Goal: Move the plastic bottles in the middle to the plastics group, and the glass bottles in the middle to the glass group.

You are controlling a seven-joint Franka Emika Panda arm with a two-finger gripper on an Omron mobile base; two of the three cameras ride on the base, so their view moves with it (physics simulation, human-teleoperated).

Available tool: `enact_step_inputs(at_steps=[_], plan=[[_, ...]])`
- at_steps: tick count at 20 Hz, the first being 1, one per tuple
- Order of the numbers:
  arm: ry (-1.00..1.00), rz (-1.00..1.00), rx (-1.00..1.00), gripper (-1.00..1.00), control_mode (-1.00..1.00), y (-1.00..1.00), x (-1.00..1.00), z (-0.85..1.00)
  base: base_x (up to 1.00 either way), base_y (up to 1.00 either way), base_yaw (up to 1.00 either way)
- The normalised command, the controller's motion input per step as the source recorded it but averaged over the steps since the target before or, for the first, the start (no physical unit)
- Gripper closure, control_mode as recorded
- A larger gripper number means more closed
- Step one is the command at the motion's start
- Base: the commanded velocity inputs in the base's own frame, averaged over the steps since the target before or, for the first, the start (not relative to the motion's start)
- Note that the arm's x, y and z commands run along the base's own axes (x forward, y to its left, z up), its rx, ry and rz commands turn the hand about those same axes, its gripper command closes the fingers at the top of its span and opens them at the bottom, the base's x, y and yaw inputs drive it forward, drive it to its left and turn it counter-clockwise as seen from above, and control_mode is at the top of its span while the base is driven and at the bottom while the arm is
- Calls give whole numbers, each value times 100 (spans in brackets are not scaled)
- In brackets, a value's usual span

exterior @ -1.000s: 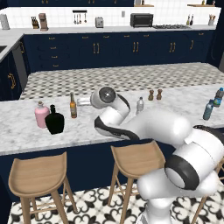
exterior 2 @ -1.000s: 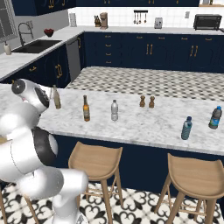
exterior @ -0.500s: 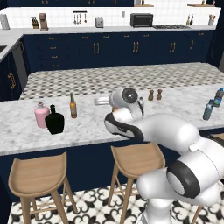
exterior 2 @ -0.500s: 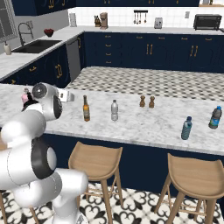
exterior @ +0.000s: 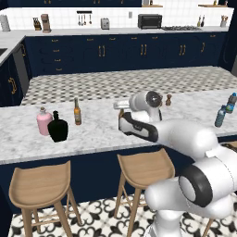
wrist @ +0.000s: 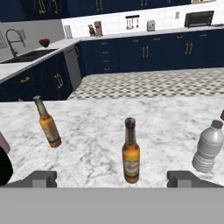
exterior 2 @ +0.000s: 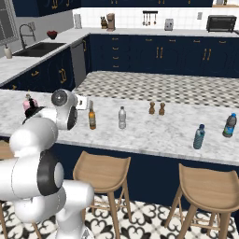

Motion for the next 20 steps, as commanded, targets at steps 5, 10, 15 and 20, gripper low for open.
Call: enact_step_inputs(at_steps=[5,10,15,20], plan=[[0,0,0,-100,-100,-35,24,0,0,0,0],[0,0,0,-100,-100,-19,36,0,0,0,0],[0,0,-1,-100,-100,0,35,-10,0,0,0],[0,0,-2,-100,-100,0,18,-27,0,0,0]])
